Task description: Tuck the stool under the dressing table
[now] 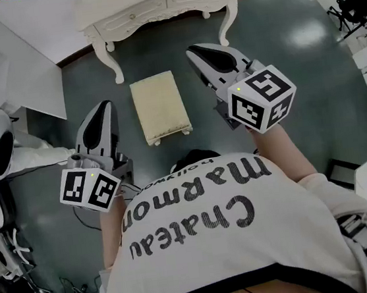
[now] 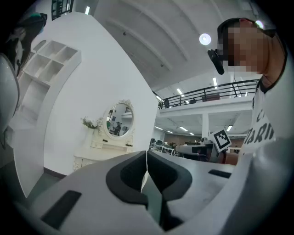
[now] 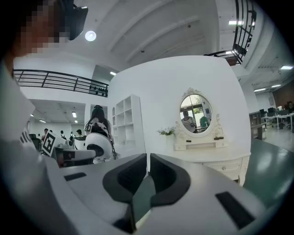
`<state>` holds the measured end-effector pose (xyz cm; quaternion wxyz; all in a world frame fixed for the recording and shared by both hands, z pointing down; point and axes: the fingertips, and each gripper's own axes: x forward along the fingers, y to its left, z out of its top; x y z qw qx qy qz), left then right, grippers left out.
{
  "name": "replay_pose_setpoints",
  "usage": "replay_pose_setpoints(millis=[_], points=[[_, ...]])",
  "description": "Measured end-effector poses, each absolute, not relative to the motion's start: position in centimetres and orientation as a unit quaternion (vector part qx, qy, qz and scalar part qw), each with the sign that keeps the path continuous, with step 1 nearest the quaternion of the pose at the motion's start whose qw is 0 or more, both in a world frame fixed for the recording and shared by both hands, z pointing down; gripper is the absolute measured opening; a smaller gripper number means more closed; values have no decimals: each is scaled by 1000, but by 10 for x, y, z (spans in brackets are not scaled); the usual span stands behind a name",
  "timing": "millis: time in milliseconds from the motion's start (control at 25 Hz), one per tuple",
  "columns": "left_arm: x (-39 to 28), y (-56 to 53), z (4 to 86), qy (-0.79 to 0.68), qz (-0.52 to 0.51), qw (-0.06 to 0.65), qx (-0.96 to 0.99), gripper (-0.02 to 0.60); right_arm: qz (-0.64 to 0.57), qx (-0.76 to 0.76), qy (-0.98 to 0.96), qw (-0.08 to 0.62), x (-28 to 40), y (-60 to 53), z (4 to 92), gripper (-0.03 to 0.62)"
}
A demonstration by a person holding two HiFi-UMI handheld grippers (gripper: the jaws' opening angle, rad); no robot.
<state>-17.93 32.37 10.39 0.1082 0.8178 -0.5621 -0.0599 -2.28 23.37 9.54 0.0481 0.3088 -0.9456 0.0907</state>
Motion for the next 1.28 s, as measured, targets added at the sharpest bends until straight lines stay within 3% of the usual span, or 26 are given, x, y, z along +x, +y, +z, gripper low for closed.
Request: replay_pose_setpoints(millis=[480, 920, 1280], points=[[-185, 338, 108, -560, -53, 115, 819, 26, 114, 306, -945, 34, -27, 246, 101, 43], [-246, 360, 116, -567, -52, 110, 815, 26, 165, 329, -929, 38, -71, 261, 130, 43], [-251, 344, 204, -549, -40, 218, 806, 26, 246, 344, -900, 104, -74, 259, 211, 43]])
